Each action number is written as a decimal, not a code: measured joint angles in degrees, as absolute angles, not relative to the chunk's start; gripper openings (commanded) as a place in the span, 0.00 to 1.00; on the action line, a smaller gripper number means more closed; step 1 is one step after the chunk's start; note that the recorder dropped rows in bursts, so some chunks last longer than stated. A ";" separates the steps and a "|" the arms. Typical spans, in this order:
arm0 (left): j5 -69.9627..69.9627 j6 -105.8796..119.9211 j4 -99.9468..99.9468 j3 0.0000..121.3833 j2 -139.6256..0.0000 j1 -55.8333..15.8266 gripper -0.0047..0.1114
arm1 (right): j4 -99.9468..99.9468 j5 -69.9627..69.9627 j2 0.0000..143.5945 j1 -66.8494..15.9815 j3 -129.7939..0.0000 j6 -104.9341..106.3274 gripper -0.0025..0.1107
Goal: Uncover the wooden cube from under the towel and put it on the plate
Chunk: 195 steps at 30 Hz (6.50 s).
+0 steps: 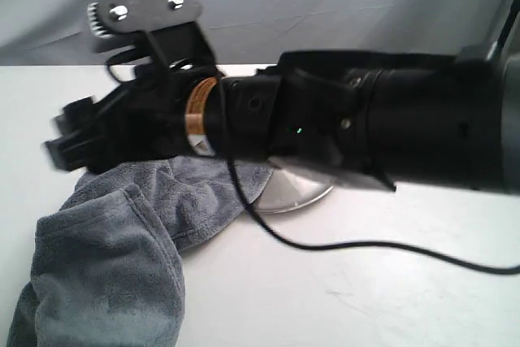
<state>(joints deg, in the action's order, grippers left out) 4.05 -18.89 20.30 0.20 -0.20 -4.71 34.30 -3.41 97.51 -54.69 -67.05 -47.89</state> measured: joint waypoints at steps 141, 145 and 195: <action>4.05 -18.89 20.30 0.20 -0.20 -4.71 0.04 | -35.76 41.55 123.89 -49.29 -101.77 30.50 0.67; 4.05 -18.89 20.30 0.20 -0.20 -4.71 0.04 | -30.78 45.24 123.89 -50.21 -101.77 29.47 0.67; 4.05 -18.89 20.30 0.20 -0.20 -4.71 0.04 | -20.70 46.23 123.09 -62.22 -101.77 24.33 0.73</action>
<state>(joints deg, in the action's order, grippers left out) 4.05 -18.89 20.30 0.20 -0.20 -4.71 -20.70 46.23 123.09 -62.22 -101.77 24.33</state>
